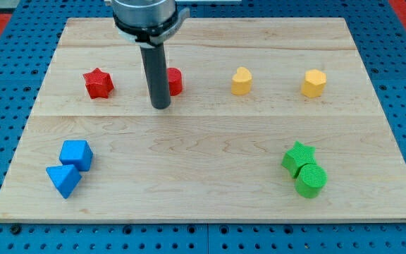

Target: Move the arm to the right side of the board

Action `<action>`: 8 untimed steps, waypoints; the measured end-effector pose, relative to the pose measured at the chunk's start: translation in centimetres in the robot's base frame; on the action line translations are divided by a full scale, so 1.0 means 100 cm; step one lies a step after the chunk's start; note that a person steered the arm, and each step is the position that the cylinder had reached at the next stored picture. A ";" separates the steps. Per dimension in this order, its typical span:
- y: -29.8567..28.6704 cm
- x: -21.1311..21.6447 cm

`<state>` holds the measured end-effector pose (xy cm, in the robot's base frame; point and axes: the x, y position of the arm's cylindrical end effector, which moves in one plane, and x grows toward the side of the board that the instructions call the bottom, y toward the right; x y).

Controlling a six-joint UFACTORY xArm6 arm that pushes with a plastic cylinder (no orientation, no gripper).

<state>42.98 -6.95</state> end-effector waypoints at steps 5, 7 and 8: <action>0.139 0.034; 0.315 0.032; 0.318 0.098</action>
